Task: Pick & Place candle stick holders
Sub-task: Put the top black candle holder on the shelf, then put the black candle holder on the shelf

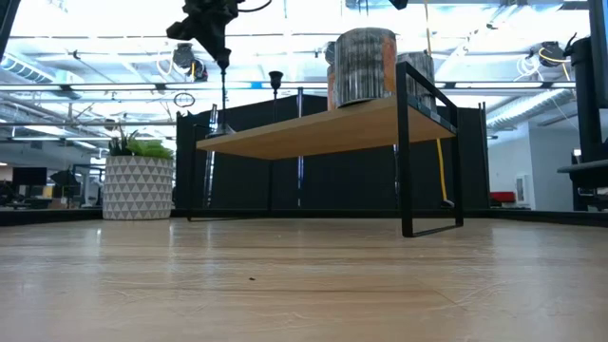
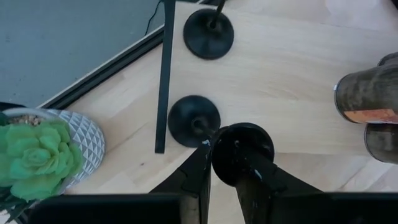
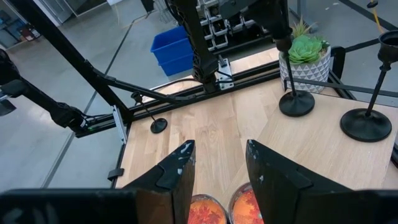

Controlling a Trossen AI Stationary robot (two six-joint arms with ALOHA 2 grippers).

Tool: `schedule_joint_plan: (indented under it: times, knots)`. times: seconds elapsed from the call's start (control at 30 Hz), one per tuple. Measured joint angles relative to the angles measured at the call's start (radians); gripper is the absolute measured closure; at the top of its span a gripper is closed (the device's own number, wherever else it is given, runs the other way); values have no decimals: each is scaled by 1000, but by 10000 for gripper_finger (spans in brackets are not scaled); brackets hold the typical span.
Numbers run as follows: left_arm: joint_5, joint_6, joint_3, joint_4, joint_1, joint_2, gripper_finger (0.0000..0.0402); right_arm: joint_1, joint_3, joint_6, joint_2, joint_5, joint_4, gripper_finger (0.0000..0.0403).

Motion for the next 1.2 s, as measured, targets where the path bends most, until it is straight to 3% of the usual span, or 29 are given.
schedule_joint_plan:
  times: [0.57,0.7,0.87,1.2]
  knots:
    - [-9,12,1,123,29,-76,334,0,0,7,0,0,0,268]
    - [49,8,1,91,13,-141,334,0,0,7,0,0,0,268]
    - [18,-55,-1,-29,-97,-181,334,0,0,7,0,0,0,268]
    - [-58,-214,-188,-17,-409,-217,334,0,0,0,0,0,-1,268]
